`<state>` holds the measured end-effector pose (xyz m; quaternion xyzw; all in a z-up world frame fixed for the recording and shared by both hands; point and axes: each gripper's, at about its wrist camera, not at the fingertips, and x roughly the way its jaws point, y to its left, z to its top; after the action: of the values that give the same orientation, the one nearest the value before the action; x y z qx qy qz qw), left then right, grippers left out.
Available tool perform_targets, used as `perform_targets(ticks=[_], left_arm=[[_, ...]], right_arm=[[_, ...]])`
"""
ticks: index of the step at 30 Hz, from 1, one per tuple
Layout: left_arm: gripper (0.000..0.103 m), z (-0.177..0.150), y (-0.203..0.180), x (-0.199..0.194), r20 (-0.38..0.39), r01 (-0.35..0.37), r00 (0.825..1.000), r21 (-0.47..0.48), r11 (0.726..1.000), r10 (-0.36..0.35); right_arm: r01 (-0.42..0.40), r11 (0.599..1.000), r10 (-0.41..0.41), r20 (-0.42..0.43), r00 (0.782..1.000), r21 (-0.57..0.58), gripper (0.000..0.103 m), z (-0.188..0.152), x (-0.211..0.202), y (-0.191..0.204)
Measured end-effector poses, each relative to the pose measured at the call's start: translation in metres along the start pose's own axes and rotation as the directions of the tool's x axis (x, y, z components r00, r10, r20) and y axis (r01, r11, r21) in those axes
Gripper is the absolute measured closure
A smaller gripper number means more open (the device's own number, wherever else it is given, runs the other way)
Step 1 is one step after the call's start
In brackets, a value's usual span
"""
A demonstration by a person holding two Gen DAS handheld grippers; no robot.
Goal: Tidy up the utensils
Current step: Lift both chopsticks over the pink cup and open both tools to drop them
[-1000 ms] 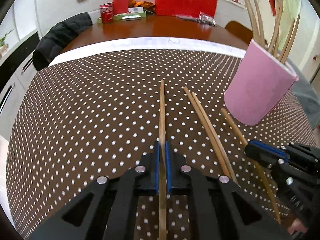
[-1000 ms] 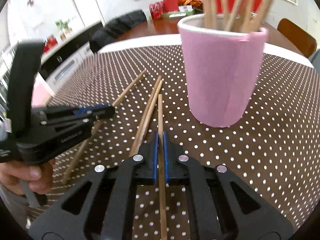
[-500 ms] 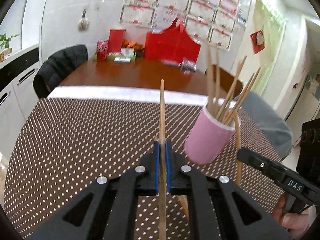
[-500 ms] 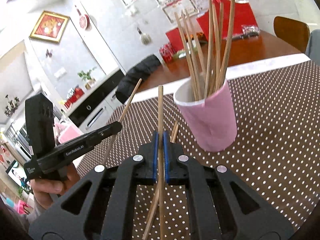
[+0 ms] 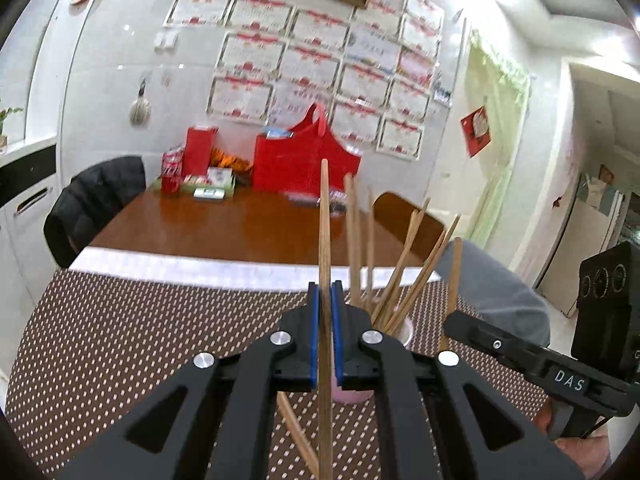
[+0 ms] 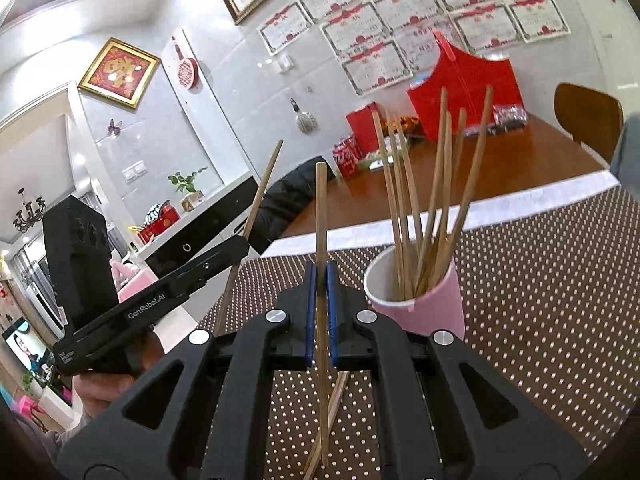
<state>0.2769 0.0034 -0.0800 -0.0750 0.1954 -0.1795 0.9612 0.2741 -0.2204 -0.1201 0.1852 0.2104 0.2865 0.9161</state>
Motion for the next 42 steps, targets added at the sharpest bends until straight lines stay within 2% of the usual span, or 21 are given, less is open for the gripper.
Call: perform_targets(ticks=[7,12,18,22,26,33,39,40,41,42], left_arm=[[0.097,0.029,-0.024,-0.002,0.131,0.056,0.989,0.04,0.998,-0.061],[0.097,0.06,-0.041,0.008,0.237,0.097,0.966,0.052,0.994,-0.106],[0.097,0.081,-0.052,0.041,0.293,0.12,0.948,0.038,0.992,-0.126],[0.097,0.082,-0.053,0.063,0.301,0.128,0.945,0.024,0.991,-0.129],[0.097,0.074,-0.051,0.089,0.286,0.122,0.951,0.011,0.992,-0.12],[0.097,0.054,-0.046,0.121,0.24,0.107,0.965,0.003,0.994,-0.104],[0.095,0.036,-0.041,0.128,0.178,0.098,0.979,0.005,0.995,-0.097],[0.083,0.035,-0.04,0.126,0.172,0.095,0.98,0.01,0.995,-0.095],[0.06,0.034,-0.04,0.12,0.176,0.079,0.981,0.02,0.997,-0.081],[0.05,0.035,-0.04,0.115,0.186,0.065,0.98,0.026,0.998,-0.069]], right_arm=[[0.003,0.999,0.001,0.086,0.996,-0.044,0.098,0.042,-0.019,0.012],[0.033,0.996,-0.02,0.158,0.987,-0.083,0.098,0.08,-0.029,0.016],[0.076,0.992,-0.052,0.218,0.975,-0.103,0.098,0.121,-0.027,0.011],[0.094,0.989,-0.067,0.228,0.971,-0.113,0.098,0.137,-0.018,0.002],[0.107,0.988,-0.081,0.219,0.972,-0.109,0.098,0.14,-0.004,-0.012],[0.107,0.99,-0.09,0.179,0.98,-0.087,0.098,0.129,0.023,-0.035],[0.089,0.994,-0.082,0.106,0.991,-0.058,0.095,0.118,0.038,-0.05],[0.088,0.995,-0.083,0.099,0.992,-0.044,0.092,0.117,0.038,-0.052],[0.09,0.995,-0.086,0.105,0.991,-0.033,0.07,0.117,0.035,-0.053],[0.092,0.995,-0.088,0.114,0.99,-0.024,0.023,0.117,0.032,-0.055]])
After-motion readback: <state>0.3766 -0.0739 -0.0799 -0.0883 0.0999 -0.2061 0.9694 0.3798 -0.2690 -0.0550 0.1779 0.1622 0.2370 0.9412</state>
